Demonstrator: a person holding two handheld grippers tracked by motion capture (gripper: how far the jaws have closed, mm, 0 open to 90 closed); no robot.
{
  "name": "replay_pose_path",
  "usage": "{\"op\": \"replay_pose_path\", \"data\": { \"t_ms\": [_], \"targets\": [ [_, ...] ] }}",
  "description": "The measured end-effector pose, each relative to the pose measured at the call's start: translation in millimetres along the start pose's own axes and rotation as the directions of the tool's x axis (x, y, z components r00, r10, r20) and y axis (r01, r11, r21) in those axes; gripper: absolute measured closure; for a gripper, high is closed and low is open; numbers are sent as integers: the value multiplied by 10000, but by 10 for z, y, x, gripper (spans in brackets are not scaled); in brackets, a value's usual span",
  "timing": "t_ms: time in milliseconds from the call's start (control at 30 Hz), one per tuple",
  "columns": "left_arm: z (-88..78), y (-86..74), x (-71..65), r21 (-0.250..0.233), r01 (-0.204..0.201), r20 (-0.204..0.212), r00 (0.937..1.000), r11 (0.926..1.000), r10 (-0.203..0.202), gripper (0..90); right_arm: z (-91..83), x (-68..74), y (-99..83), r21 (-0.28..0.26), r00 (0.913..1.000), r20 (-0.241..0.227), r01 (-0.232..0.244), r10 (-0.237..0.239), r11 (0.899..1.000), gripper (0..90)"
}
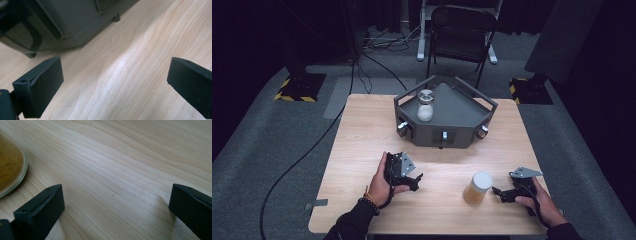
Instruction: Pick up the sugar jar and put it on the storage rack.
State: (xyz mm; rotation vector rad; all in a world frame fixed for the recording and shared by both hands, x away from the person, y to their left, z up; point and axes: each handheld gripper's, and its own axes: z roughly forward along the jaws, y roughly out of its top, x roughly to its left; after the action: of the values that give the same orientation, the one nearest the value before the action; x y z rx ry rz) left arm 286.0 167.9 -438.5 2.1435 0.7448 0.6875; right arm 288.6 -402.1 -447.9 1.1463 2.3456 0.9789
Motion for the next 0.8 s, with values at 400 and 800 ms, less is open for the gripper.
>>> {"op": "replay_pose_path", "data": {
  "t_ms": [400, 800],
  "targets": [
    [-89, -153, 117, 724, 503, 205, 9984, 9961, -519, 3, 0, 0, 0, 2, 10000, 0, -2, 2, 10000, 0],
    [-74, -222, 250, 1346, 930, 506, 9936, 9865, -1006, 10, 0, 0, 0, 0, 10000, 1, 0, 0, 10000, 0]
  ]
}}
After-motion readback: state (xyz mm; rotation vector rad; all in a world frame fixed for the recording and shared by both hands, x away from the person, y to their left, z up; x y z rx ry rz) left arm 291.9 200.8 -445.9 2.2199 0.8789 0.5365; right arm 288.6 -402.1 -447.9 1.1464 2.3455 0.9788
